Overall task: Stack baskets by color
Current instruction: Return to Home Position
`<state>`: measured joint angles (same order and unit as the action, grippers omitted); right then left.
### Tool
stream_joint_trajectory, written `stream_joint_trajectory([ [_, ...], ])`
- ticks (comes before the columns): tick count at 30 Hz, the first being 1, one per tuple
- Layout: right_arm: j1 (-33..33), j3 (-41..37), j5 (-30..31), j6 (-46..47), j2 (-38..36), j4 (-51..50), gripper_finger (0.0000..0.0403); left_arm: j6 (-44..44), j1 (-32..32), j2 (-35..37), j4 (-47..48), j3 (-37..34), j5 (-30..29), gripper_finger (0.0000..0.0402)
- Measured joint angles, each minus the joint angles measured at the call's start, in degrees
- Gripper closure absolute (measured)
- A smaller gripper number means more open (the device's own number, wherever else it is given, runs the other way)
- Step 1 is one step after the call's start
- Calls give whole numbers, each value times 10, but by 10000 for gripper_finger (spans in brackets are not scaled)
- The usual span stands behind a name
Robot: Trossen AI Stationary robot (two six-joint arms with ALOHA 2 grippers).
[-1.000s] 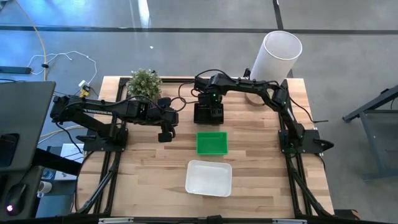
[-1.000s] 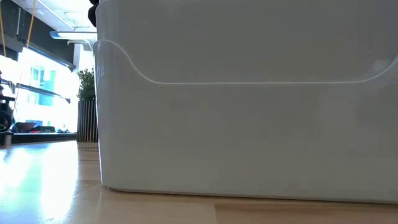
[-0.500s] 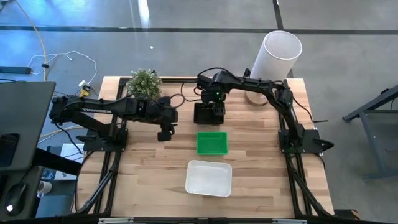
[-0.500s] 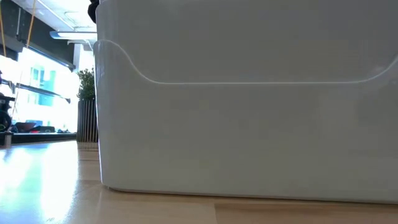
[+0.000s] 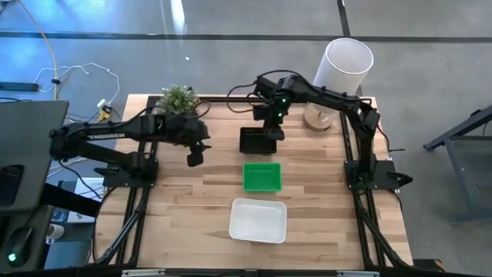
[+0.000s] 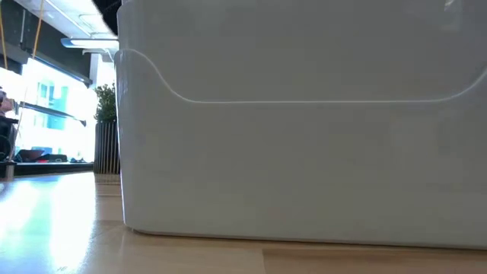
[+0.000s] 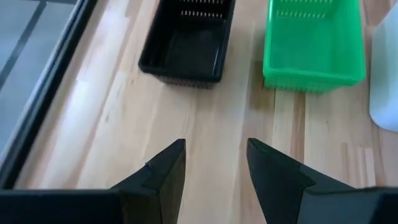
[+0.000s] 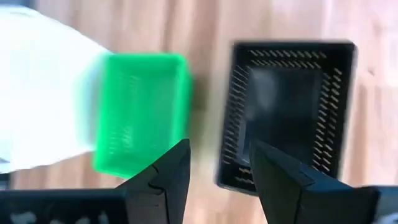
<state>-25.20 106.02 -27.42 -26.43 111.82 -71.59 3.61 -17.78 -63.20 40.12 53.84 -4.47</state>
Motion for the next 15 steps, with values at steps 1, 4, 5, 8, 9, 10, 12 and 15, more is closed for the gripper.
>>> stream_joint_trajectory([
  [1,-2,0,-19,-4,-3,0,251,-7,-1,17,-12,-22,0,245],
  [4,-3,0,-25,4,-6,-2,251,-26,-2,72,-51,-83,0,245],
  [5,-3,0,-21,9,-6,-2,251,-32,-2,91,-62,-101,0,245],
  [8,0,0,-6,21,-6,-2,251,-50,-2,147,-98,-141,-1,245],
  [9,2,0,4,25,-6,-2,251,-57,-2,166,-108,-154,-1,245],
  [10,4,0,15,34,-6,-1,251,-63,-2,185,-117,-165,-1,245],
  [12,6,0,36,45,-8,-1,251,-66,-2,219,-135,-188,-1,245],
  [15,10,0,48,52,-16,-4,251,-70,-2,265,-151,-220,-2,245],
])
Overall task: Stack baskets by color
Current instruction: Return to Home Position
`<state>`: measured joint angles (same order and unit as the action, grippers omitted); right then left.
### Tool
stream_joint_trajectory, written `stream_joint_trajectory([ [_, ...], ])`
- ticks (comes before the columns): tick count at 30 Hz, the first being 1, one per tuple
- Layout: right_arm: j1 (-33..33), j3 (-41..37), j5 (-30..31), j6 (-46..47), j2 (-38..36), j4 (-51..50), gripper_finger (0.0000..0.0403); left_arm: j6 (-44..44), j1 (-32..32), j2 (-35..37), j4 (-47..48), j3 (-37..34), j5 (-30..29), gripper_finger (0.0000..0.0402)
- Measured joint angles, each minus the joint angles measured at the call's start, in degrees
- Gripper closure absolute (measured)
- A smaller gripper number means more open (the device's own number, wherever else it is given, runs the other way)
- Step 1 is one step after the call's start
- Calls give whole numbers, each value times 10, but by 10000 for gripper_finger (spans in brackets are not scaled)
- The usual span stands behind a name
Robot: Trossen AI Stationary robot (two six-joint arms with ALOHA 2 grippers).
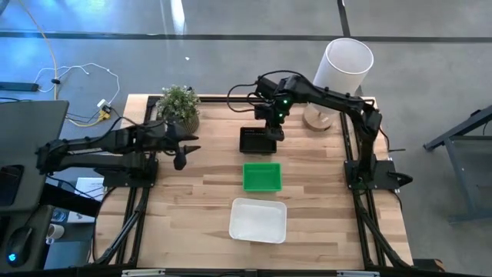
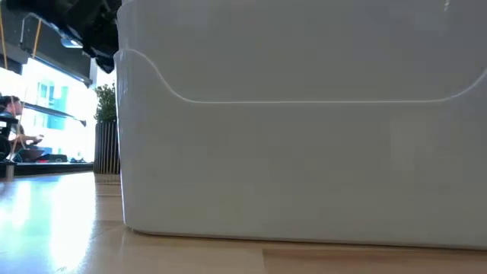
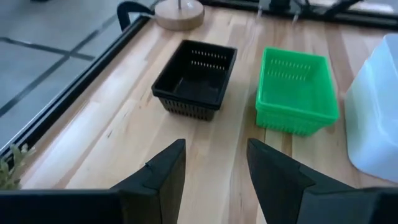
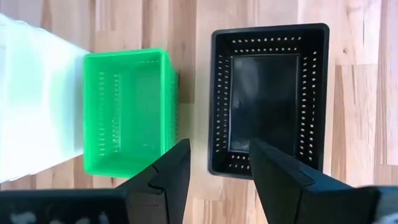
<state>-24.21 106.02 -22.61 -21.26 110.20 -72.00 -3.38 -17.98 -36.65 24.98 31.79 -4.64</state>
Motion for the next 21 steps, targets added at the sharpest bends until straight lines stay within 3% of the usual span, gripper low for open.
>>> stream_joint_trajectory([
  [9,6,0,4,7,-50,4,251,-48,0,104,-37,-91,-2,245],
  [16,10,-1,76,33,-72,5,251,-55,0,163,-128,-166,-2,245],
  [21,10,-100,75,38,-119,76,251,-61,2,186,-172,-201,0,245],
])
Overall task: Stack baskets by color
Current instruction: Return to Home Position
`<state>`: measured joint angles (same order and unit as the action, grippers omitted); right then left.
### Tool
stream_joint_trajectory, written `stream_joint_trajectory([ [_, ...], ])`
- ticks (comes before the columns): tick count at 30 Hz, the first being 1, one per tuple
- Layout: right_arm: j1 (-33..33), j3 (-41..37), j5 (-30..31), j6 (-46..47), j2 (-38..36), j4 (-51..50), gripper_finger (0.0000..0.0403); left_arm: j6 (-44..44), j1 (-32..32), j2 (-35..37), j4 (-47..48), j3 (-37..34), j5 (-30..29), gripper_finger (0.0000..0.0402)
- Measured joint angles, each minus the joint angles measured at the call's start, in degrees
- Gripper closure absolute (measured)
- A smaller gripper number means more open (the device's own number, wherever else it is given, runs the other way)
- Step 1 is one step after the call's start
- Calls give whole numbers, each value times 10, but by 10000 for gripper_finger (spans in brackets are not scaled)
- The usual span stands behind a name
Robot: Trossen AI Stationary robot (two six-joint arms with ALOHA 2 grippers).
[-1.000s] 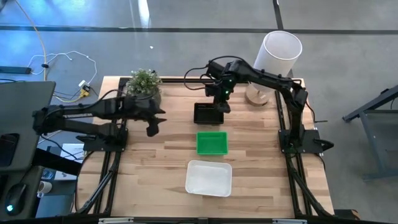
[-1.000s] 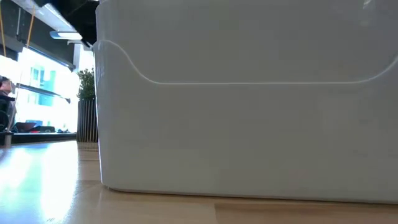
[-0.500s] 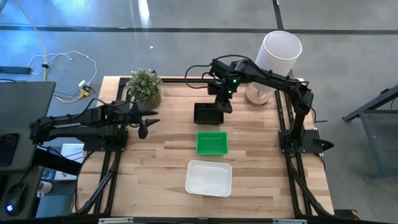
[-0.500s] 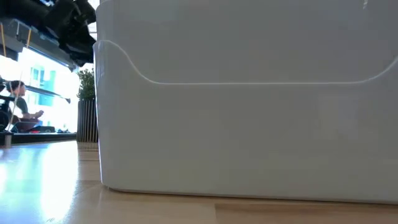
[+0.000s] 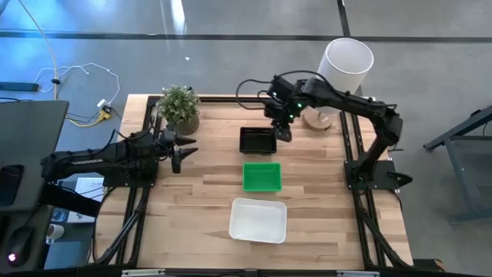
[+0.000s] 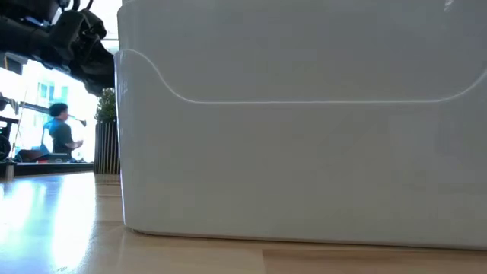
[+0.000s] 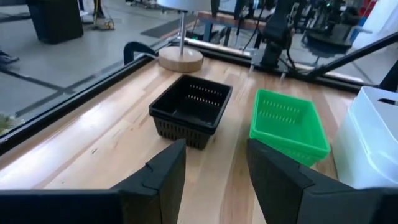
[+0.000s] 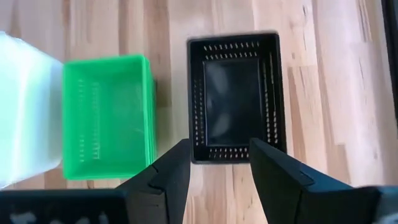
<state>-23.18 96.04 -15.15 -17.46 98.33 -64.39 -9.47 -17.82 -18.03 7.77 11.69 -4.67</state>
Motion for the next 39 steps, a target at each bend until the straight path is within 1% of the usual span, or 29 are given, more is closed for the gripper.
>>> stream_joint_trajectory([
  [3,-2,-86,20,28,-54,51,251,0,0,9,-23,-20,0,245],
  [6,-2,-160,33,60,-120,101,252,0,0,12,-28,-29,0,245],
  [10,2,-238,37,96,-214,154,252,11,0,12,-65,-44,0,245],
  [14,12,-311,56,108,-316,206,252,15,0,12,-108,-67,0,245],
  [24,45,-501,63,190,-571,370,252,17,0,12,-124,-72,0,245],
  [26,55,-541,81,202,-614,404,252,17,0,12,-124,-72,0,245],
  [32,87,-657,150,207,-717,498,252,32,0,12,-124,-72,-5,245],
  [35,98,-707,160,207,-754,536,252,37,0,12,-124,-72,-5,245],
  [39,107,-761,161,219,-783,570,252,66,0,12,-124,-72,-5,245],
])
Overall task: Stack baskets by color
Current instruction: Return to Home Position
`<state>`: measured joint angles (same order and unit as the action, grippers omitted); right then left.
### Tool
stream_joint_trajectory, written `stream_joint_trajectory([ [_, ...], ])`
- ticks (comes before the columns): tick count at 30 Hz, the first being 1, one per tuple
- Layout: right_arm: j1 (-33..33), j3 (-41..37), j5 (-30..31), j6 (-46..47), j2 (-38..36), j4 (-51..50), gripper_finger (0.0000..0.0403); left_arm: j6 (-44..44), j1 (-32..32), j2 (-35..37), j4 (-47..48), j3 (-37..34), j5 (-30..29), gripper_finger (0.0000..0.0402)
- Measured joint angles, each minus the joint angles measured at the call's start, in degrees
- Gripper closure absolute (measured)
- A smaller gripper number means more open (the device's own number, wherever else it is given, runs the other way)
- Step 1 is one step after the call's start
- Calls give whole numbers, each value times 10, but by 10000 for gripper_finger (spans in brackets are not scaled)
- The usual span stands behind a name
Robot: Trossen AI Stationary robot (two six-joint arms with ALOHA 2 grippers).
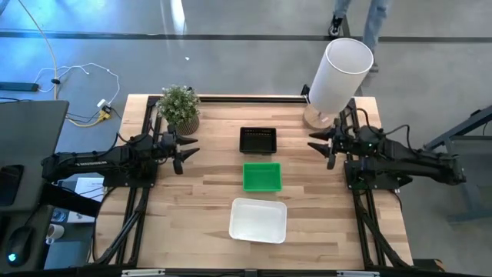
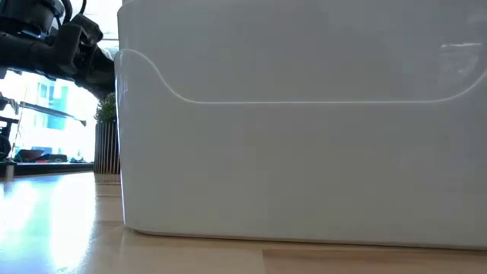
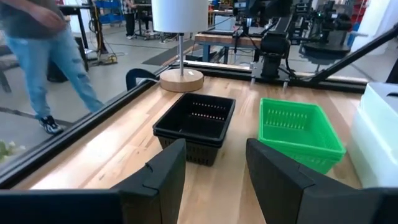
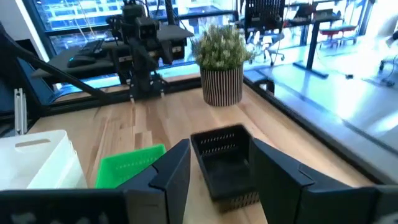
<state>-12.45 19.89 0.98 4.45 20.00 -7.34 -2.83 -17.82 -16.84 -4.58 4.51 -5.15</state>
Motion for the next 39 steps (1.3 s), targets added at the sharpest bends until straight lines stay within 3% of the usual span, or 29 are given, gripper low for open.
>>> stream_joint_trajectory([
  [17,14,-153,33,59,-10,113,252,62,0,0,0,0,-45,245],
  [25,14,-178,35,82,-10,112,252,61,0,0,1,0,-45,245],
  [32,14,-193,80,83,-10,128,252,61,0,0,1,0,-45,245],
  [39,14,-193,60,85,-10,136,252,61,0,0,1,0,-45,245],
])
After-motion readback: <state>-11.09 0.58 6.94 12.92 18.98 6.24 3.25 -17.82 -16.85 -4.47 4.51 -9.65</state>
